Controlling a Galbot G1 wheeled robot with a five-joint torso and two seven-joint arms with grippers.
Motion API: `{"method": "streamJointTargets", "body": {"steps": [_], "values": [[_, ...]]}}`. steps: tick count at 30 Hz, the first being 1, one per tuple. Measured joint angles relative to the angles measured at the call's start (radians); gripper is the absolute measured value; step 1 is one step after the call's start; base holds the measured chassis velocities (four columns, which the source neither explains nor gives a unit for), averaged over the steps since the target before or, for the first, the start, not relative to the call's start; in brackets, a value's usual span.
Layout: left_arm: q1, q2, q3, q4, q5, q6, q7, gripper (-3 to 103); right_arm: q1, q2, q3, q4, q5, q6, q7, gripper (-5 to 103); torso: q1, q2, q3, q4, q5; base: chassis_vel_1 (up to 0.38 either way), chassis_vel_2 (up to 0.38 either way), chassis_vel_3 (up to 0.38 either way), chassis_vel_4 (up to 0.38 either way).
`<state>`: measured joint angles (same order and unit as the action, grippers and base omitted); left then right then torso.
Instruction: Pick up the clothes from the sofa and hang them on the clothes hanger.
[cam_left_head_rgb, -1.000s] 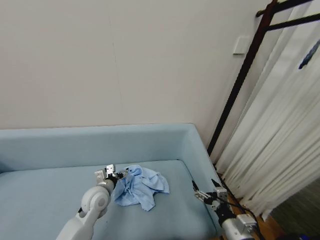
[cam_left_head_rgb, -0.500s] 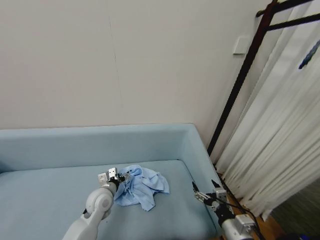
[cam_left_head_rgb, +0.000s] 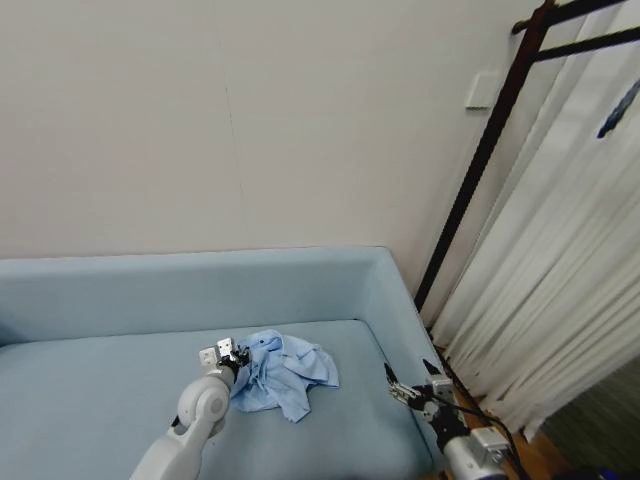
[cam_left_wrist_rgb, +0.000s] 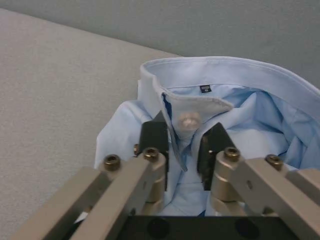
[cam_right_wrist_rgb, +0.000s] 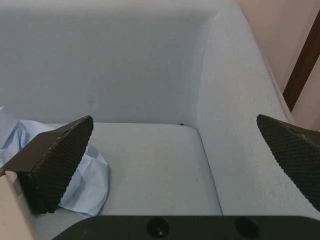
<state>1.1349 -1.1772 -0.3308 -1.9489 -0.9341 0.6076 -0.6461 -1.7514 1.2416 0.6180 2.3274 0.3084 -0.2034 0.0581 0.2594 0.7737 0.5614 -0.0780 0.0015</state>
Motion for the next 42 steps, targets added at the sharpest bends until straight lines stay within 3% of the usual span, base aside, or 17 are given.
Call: {"method": "streamJointTargets", "body": {"steps": [2,6,9,14,17,19,21,24,25,28,32,34,42], "values": [[0.017,0.010,-0.005,-0.005,0.009,-0.005,0.003,6,0.025,-0.017,-0.010,-0.015,0.018,-0.007,0.006,100,0.000,0.000,0.000,0.0000,0.0000,0.000,0.000,0.000,0.000],[0.049,0.035,-0.018,-0.011,0.028,-0.018,0.024,1,0.081,-0.046,-0.032,-0.044,0.061,-0.024,0.018,100,0.000,0.000,0.000,0.0001,0.0000,0.000,0.000,0.000,0.000],[0.066,0.057,-0.030,-0.013,0.036,-0.036,0.044,1,0.136,-0.067,-0.060,-0.073,0.098,-0.035,0.033,100,0.000,0.000,0.000,0.0000,-0.0001,0.000,0.000,0.000,0.000],[0.104,0.114,-0.036,-0.014,0.129,-0.118,0.117,1,0.280,-0.100,-0.185,-0.117,0.220,-0.082,0.114,100,0.000,0.000,0.000,0.0001,-0.0002,0.000,0.000,0.000,0.000],[0.126,0.166,-0.032,-0.021,0.186,-0.181,0.159,1,0.395,-0.110,-0.346,-0.126,0.356,-0.149,0.251,100,0.000,0.000,0.000,0.0003,-0.0005,0.000,0.000,0.000,0.000],[0.131,0.178,-0.030,-0.023,0.195,-0.191,0.168,1,0.415,-0.110,-0.378,-0.130,0.377,-0.159,0.274,100,0.000,0.000,0.000,0.0003,-0.0003,0.000,0.000,0.000,0.000],[0.138,0.207,-0.023,-0.029,0.209,-0.216,0.180,1,0.485,-0.105,-0.483,-0.161,0.421,-0.175,0.348,100,0.000,0.000,0.000,0.0000,-0.0004,0.000,0.000,0.000,0.000],[0.140,0.222,-0.018,-0.035,0.211,-0.225,0.181,1,0.530,-0.095,-0.551,-0.185,0.434,-0.174,0.383,100,0.000,0.000,0.000,0.0001,-0.0003,0.000,0.000,0.000,0.000],[0.143,0.235,-0.013,-0.042,0.211,-0.229,0.180,1,0.577,-0.075,-0.625,-0.211,0.448,-0.172,0.418,101,0.000,0.000,0.000,0.0001,-0.0001,0.000,0.000,0.000,0.000],[0.150,0.241,-0.011,-0.050,0.212,-0.231,0.177,1,0.645,-0.034,-0.736,-0.264,0.462,-0.170,0.462,90,0.000,0.000,0.000,0.0002,-0.0004,0.000,0.000,0.000,0.000],[0.155,0.241,-0.010,-0.052,0.213,-0.231,0.175,1,0.664,-0.018,-0.771,-0.289,0.453,-0.167,0.467,90,0.000,0.000,0.000,0.0002,-0.0002,0.000,0.000,0.000,0.000],[0.176,0.217,-0.014,-0.055,0.231,-0.236,0.174,1,0.714,0.013,-0.864,-0.360,0.435,-0.155,0.480,89,0.000,0.000,0.000,0.0000,-0.0003,0.000,0.000,0.000,0.000],[0.192,0.177,-0.027,-0.066,0.253,-0.243,0.179,1,0.769,0.054,-0.933,-0.448,0.412,-0.139,0.497,83,0.000,0.000,0.000,0.0000,-0.0002,0.000,0.000,0.000,0.000]]}}
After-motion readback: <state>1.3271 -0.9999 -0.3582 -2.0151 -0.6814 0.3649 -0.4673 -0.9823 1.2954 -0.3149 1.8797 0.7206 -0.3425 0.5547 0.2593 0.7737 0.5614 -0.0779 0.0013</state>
